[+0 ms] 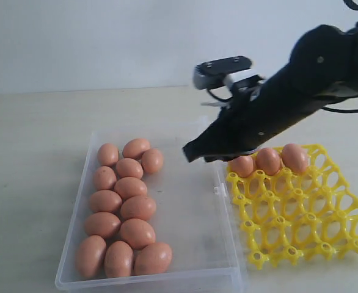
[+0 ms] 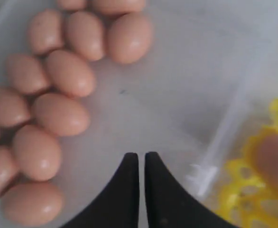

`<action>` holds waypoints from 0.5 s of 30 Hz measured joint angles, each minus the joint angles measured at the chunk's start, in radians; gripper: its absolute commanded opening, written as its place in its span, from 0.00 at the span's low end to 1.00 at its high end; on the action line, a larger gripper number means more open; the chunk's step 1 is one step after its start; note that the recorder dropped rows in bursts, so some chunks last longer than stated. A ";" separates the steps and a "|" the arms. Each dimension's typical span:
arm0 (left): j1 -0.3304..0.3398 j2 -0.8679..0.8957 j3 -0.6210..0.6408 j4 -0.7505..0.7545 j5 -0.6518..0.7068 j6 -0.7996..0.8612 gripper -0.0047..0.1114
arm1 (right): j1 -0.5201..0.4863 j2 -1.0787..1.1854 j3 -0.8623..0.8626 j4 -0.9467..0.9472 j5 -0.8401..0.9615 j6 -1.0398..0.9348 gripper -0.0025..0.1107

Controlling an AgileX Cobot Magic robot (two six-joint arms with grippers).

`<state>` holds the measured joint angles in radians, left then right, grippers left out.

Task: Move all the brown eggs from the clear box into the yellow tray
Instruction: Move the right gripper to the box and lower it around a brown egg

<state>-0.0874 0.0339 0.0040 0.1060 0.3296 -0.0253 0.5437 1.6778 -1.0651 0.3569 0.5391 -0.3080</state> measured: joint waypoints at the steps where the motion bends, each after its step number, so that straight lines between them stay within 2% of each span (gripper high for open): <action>1: 0.000 0.000 0.000 0.000 0.000 0.000 0.04 | 0.048 0.024 -0.048 0.025 0.093 -0.042 0.02; 4: 0.000 0.000 0.000 0.000 0.000 0.000 0.04 | 0.136 0.094 -0.133 0.041 0.243 -0.073 0.02; 9: 0.000 0.000 0.000 0.000 0.000 0.000 0.04 | 0.194 0.187 -0.233 0.052 0.344 -0.075 0.09; 13: 0.000 0.000 0.000 0.000 0.000 0.000 0.04 | 0.200 0.220 -0.303 0.049 0.354 -0.075 0.20; 15: 0.000 0.000 0.000 0.000 0.000 0.000 0.04 | 0.202 0.234 -0.351 0.032 0.368 -0.078 0.34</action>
<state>-0.0874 0.0339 0.0040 0.1060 0.3296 -0.0253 0.7457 1.9117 -1.4165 0.3891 0.9076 -0.3858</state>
